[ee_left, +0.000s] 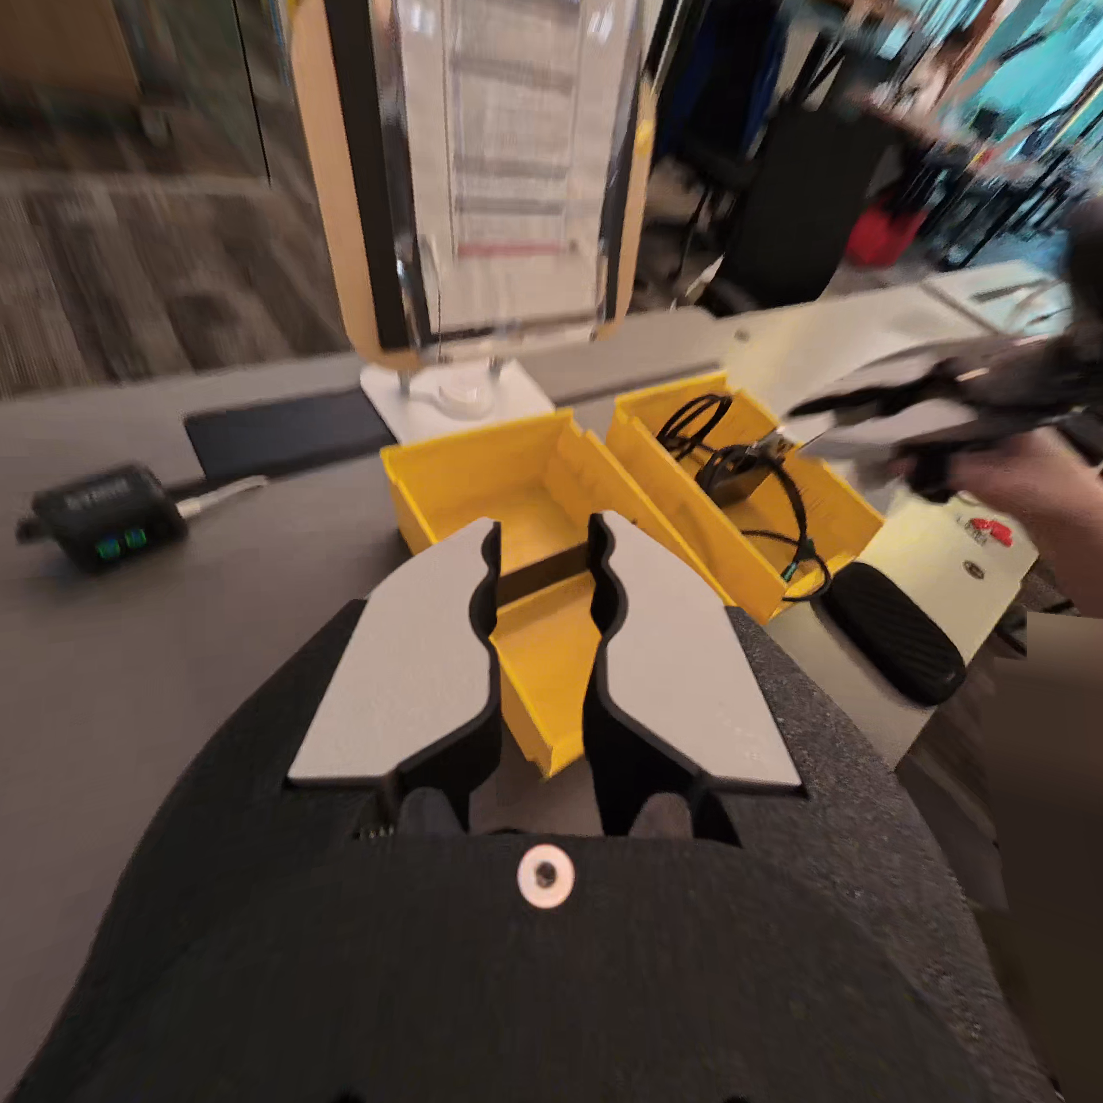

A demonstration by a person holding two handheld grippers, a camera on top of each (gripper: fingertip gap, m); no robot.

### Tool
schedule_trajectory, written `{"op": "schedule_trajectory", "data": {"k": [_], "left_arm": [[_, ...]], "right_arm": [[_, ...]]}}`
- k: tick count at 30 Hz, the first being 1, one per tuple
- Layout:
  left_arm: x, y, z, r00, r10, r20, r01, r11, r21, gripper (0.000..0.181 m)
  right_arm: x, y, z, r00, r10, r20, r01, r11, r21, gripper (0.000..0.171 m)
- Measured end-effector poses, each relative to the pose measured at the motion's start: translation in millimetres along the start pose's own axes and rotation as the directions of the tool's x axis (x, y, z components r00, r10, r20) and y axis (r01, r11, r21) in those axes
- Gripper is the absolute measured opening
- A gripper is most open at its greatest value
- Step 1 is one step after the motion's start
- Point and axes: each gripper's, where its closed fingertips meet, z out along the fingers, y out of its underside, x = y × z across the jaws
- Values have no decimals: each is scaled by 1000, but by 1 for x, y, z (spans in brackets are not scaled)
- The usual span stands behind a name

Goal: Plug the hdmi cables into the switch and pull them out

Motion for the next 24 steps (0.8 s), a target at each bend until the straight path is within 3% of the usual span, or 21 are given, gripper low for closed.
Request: {"op": "schedule_trajectory", "data": {"k": [3,8,18,22,24], "left_arm": [[5,-15,-21,996,87,15,-88,989,122,34],[-7,-17,-37,973,170,155,-197,963,183,45],[-12,-19,-46,985,148,88,-165,958,236,41],[-19,-14,-44,991,116,60,-126,969,210,41],[-21,-15,-44,992,116,53,-125,968,217,41]], "right_arm": [[-4,38,52,992,129,-7,-127,963,-240,54],[-6,75,99,959,263,-105,-282,861,-423,56],[6,112,144,868,408,-282,-496,704,-509,36],[17,126,154,886,335,-321,-463,673,-577,30],[14,129,159,869,394,-300,-493,643,-586,20]]}}
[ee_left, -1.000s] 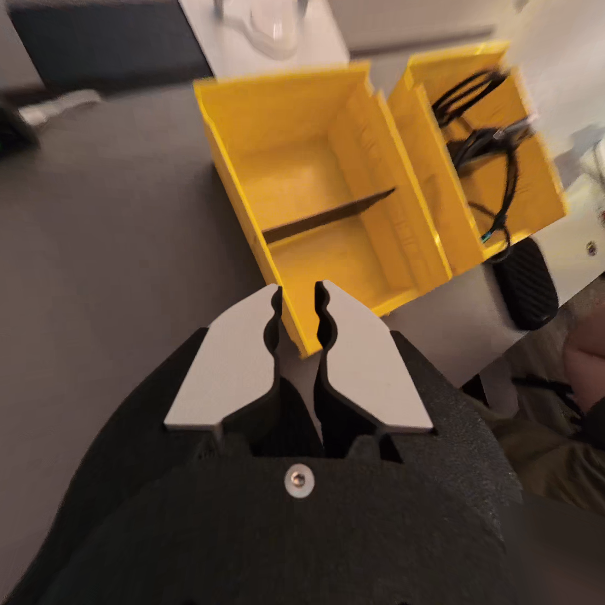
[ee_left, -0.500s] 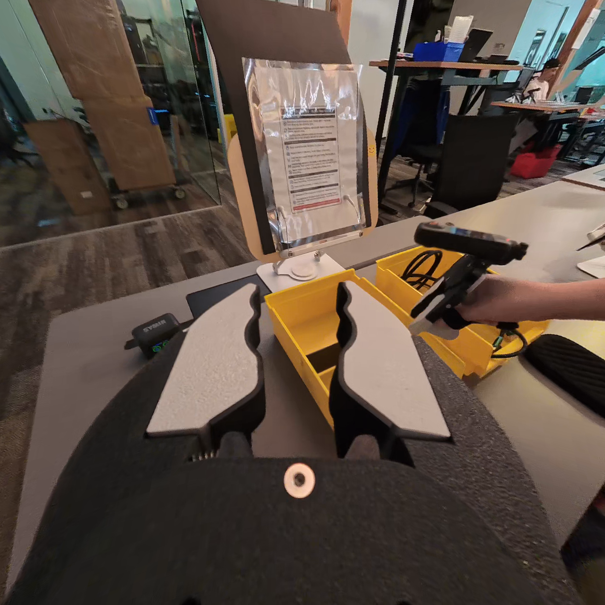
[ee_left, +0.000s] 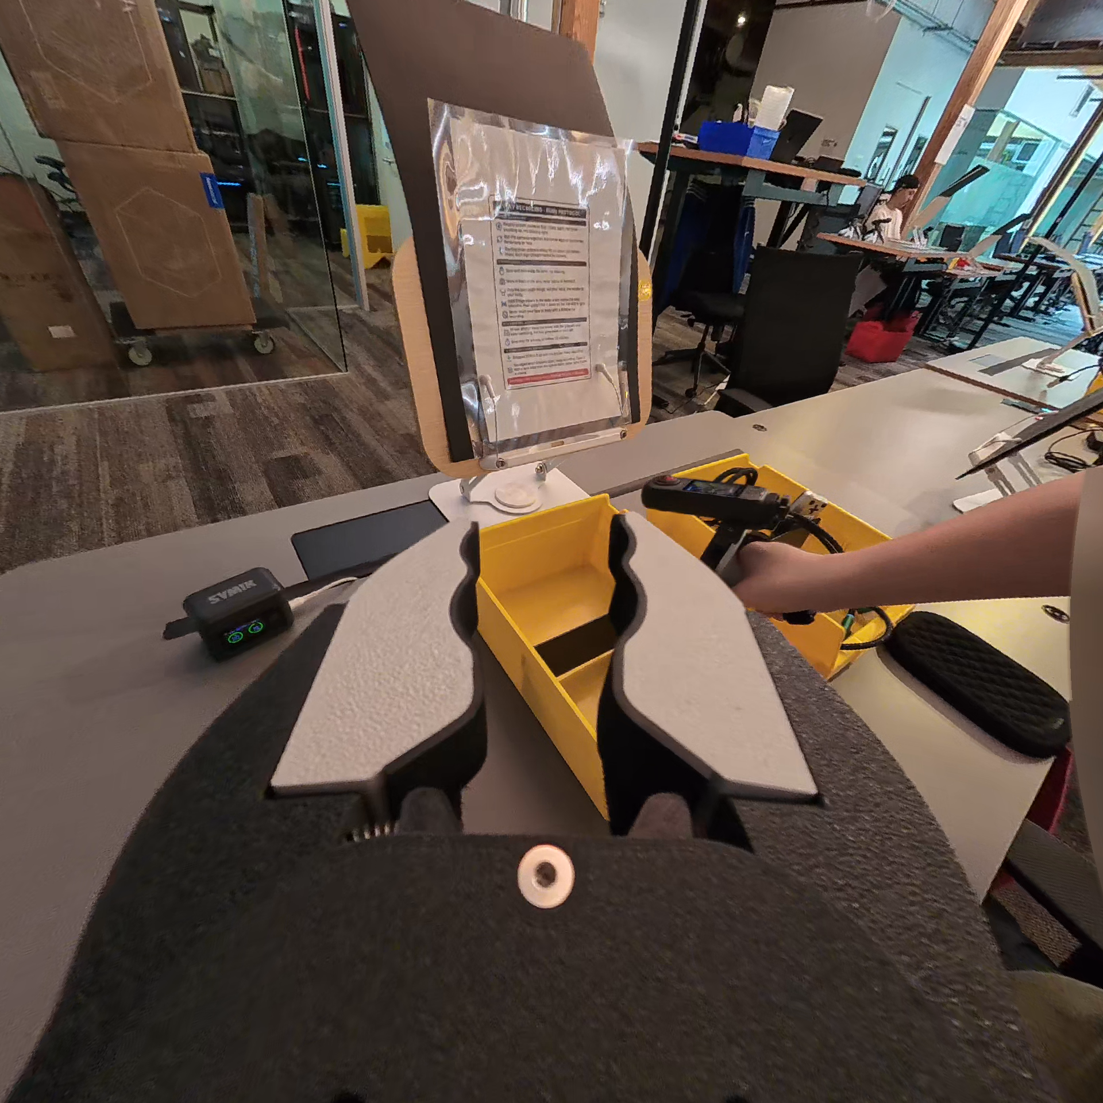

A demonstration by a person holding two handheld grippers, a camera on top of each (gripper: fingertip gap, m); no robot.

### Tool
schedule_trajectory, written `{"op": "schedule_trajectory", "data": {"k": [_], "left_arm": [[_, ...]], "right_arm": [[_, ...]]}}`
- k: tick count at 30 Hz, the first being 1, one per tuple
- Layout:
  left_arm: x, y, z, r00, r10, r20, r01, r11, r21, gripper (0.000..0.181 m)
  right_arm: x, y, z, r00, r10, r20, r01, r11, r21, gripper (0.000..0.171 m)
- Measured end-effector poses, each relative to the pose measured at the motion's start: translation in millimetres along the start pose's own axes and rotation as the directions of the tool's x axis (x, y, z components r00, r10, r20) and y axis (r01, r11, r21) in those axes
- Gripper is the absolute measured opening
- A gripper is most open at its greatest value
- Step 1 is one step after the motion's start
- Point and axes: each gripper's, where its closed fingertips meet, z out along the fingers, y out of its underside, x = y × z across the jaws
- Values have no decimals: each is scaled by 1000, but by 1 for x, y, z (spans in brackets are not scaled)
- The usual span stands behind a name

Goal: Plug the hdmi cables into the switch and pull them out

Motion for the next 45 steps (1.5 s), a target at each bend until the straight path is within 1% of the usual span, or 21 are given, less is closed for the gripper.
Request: {"op": "schedule_trajectory", "data": {"k": [1,2,4,6,9,12,16,19,20,22,23,25,27,29,32,35,38,40,42,43,45], "left_arm": [[-2,0,0,1000,0,2,0,1000,3,42],[-3,0,-1,1000,0,6,0,1000,5,42],[-4,-1,-3,1000,-5,2,5,1000,15,42],[-1,-3,-5,1000,-13,-18,14,999,31,42],[3,-8,-9,998,-38,-53,41,997,63,42],[3,-10,-12,997,-61,-53,65,995,78,42],[2,-9,-10,997,-69,-29,70,995,64,43],[10,-6,1,995,-90,-52,92,995,33,47],[15,-2,9,992,-103,-73,104,995,8,48],[29,6,30,982,-132,-132,125,990,-64,56],[38,12,43,976,-136,-169,118,987,-110,56],[59,28,72,957,-149,-249,95,972,-215,56],[83,43,101,931,-171,-322,70,950,-304,56],[107,59,130,911,-185,-370,39,929,-368,55],[141,96,180,899,-209,-386,6,885,-465,53],[177,142,219,862,-268,-430,-32,817,-575,51],[192,176,242,840,-345,-420,-13,760,-650,52],[191,187,253,833,-397,-385,29,727,-687,55],[187,187,273,826,-453,-335,100,702,-705,53],[186,188,283,826,-475,-303,123,676,-726,53],[184,192,300,849,-468,-245,111,612,-783,54]], "right_arm": [[-2,0,1,998,42,46,-41,999,-13,13],[0,0,1,997,54,51,-52,998,-32,12],[7,1,-1,999,35,9,-34,998,-58,7],[8,1,-3,1000,0,6,1,996,-85,6],[-1,1,-16,999,-25,41,30,990,-140,5],[-11,-3,-43,995,-53,89,66,988,-140,5],[-1,-9,-111,987,-110,115,121,987,-103,5],[37,1,-175,989,-111,96,119,990,-80,5],[57,9,-196,992,-98,77,104,992,-77,5],[104,31,-234,999,-48,21,49,997,-55,5],[130,44,-251,1000,-14,-9,13,999,-43,5],[184,74,-274,996,74,-59,-74,997,-2,5],[234,106,-286,982,168,-85,-164,985,46,5],[278,136,-287,966,248,-79,-240,966,91,5],[330,178,-271,943,331,-14,-327,935,136,5],[368,211,-246,928,370,52,-373,915,154,5],[393,232,-220,922,379,79,-387,905,175,5],[404,241,-202,920,380,93,-391,904,175,5],[412,248,-186,919,380,109,-393,907,151,5],[415,250,-179,920,378,106,-390,911,135,5],[422,249,-168,929,362,79,-370,921,119,5]]}}
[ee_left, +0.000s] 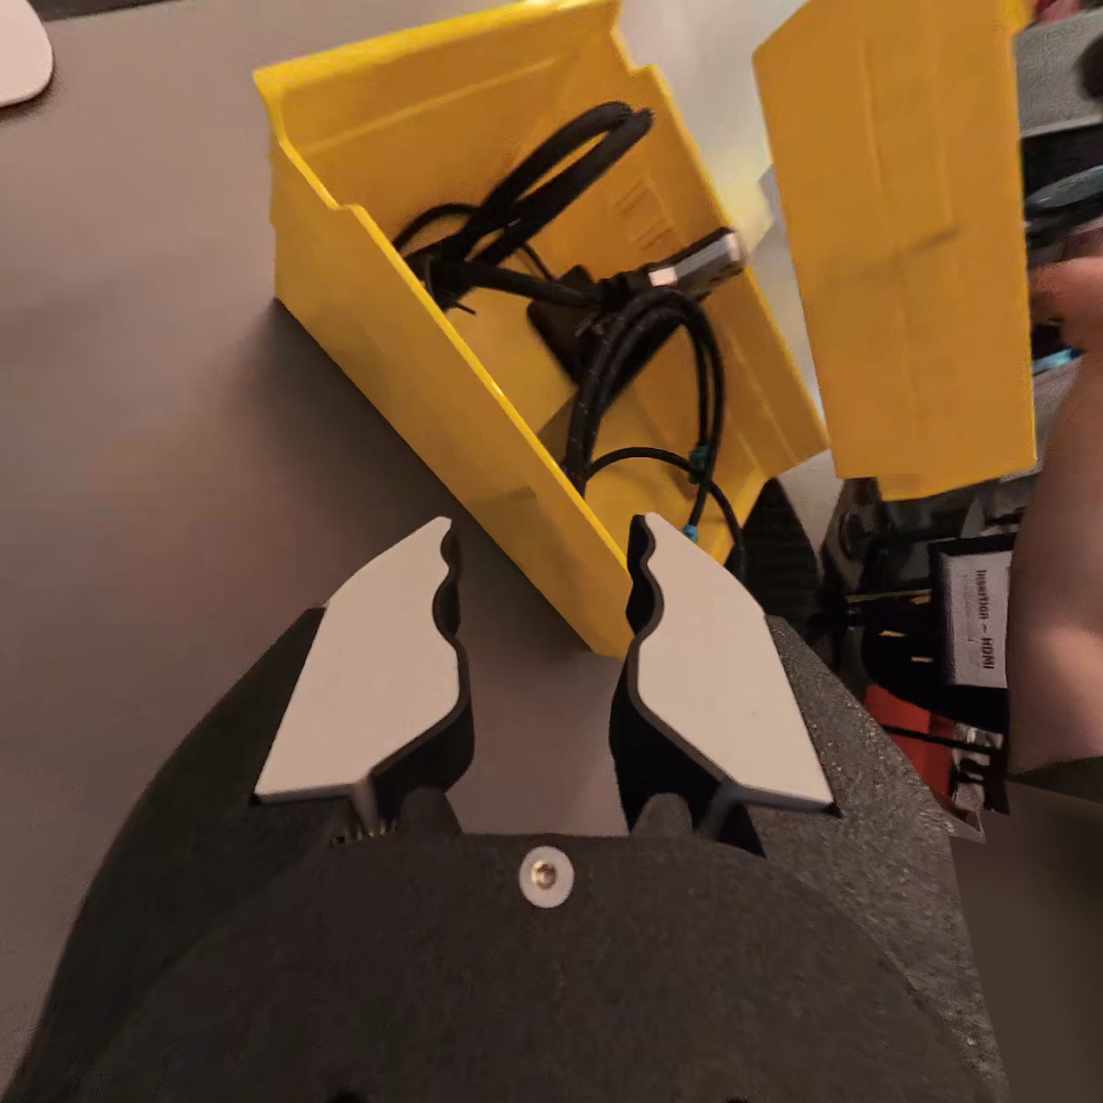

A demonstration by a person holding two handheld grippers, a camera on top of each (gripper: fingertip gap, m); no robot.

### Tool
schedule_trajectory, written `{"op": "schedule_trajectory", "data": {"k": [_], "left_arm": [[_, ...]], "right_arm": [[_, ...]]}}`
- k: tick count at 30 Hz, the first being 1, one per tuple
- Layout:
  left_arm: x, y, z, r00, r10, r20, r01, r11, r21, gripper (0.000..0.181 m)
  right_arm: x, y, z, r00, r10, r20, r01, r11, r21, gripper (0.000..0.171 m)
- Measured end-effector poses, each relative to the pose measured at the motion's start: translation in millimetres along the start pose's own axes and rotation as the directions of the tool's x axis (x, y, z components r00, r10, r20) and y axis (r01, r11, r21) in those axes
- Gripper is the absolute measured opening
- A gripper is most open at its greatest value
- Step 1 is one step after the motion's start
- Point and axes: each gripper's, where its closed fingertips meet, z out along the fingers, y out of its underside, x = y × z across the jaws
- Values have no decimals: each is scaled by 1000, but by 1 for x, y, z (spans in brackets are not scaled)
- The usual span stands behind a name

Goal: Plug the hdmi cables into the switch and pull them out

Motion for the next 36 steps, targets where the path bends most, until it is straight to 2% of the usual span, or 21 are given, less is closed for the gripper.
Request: {"op": "schedule_trajectory", "data": {"k": [5,8,12,13,14,16,20,23,28,36], "left_arm": [[-6,-23,23,987,-47,153,73,983,-167,50],[-18,-21,40,962,-39,270,117,953,-279,47],[-35,-4,57,917,44,397,146,888,-435,40],[-37,2,61,911,57,408,160,863,-479,42],[-32,8,68,922,39,385,181,836,-518,53],[-23,16,75,936,-57,348,255,792,-555,35],[-25,15,74,933,-149,329,321,760,-566,29],[-28,8,66,932,-230,280,350,769,-535,17],[-57,15,34,918,-226,327,375,764,-525,16],[-129,44,-56,863,-255,437,453,774,-443,12]], "right_arm": [[2,-10,21,999,-51,3,51,998,-23,5],[5,-15,26,998,-63,3,63,998,-23,5],[18,-16,28,998,-58,-33,57,998,-30,6],[21,-15,28,998,-55,-40,53,998,-33,6],[23,-15,29,998,-54,-45,52,998,-35,5],[26,-13,31,997,-52,-52,51,998,-36,5],[28,-9,37,997,-57,-56,55,998,-38,5],[29,-6,40,996,-61,-65,58,997,-47,5],[23,-10,44,994,-64,-94,59,997,-57,5],[-34,-42,71,989,-138,-44,134,988,-82,5]]}}
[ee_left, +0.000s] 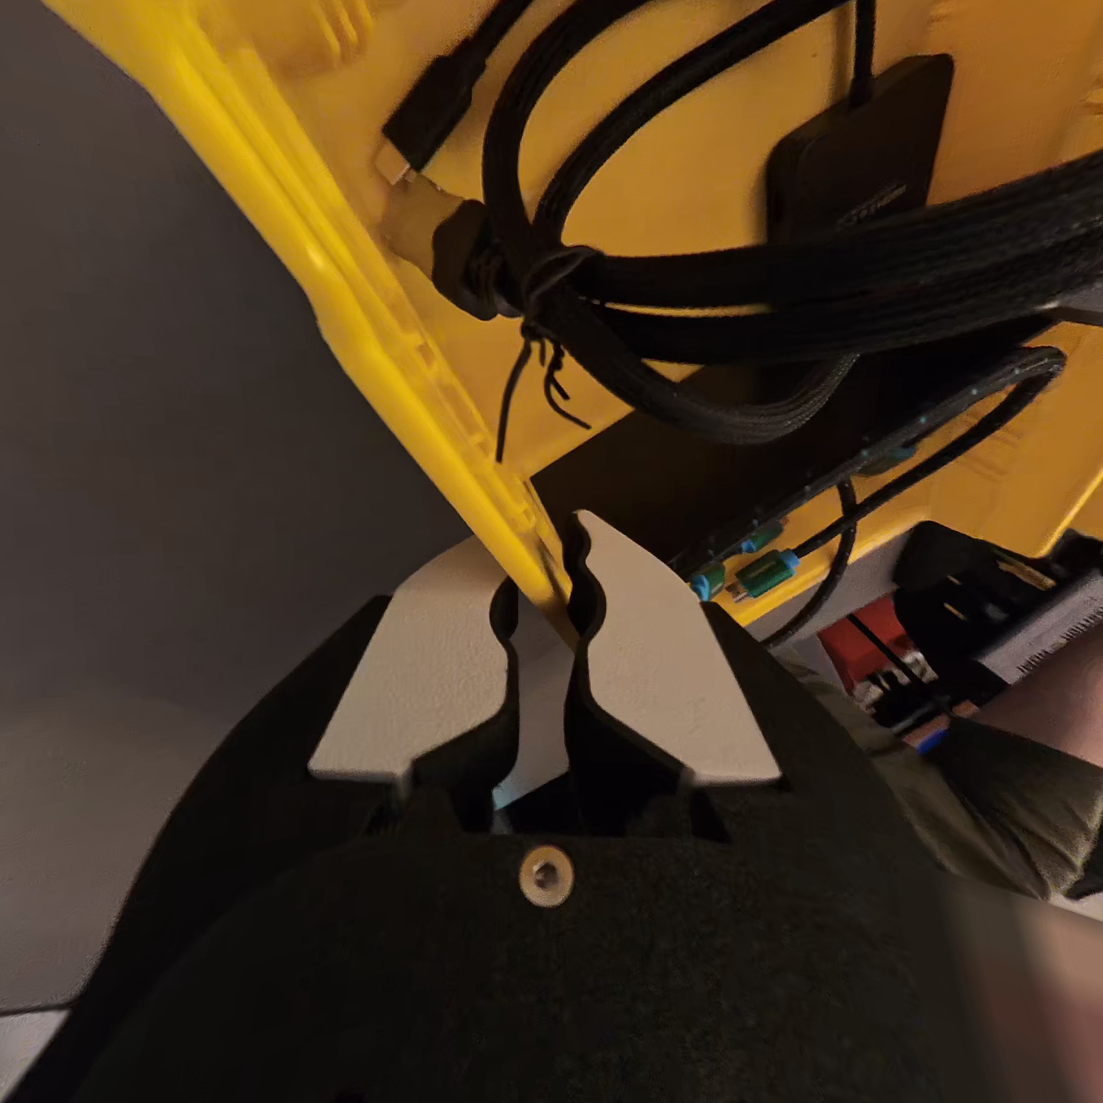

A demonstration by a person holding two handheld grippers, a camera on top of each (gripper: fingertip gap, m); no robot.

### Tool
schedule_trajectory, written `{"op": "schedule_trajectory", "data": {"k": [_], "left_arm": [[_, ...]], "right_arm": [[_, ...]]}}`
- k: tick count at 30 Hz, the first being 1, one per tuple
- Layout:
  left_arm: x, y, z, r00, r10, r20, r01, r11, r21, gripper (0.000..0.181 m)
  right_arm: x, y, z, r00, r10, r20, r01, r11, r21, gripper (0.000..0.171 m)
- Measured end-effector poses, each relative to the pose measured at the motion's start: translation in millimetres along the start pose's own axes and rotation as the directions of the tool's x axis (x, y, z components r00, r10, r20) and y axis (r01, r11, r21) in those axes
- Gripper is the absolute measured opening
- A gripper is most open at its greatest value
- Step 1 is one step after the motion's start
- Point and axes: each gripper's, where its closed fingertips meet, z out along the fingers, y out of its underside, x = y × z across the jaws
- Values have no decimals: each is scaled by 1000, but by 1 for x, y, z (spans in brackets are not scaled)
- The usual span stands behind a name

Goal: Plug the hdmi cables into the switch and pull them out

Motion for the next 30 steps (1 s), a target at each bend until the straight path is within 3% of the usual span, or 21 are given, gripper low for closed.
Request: {"op": "schedule_trajectory", "data": {"k": [6,14,21,30], "left_arm": [[-100,35,-34,977,-96,191,86,994,61,10],[-180,73,-58,957,-206,203,175,971,160,8],[-219,96,-69,937,-165,309,125,981,146,13],[-235,95,-75,917,-152,369,83,977,196,14]], "right_arm": [[-38,-30,32,999,-29,-13,28,996,-84,5],[-66,-51,41,998,-61,-29,58,995,-80,5],[-72,-48,41,998,-54,-32,51,995,-89,5],[-81,-47,43,996,-83,-35,79,992,-96,6]]}}
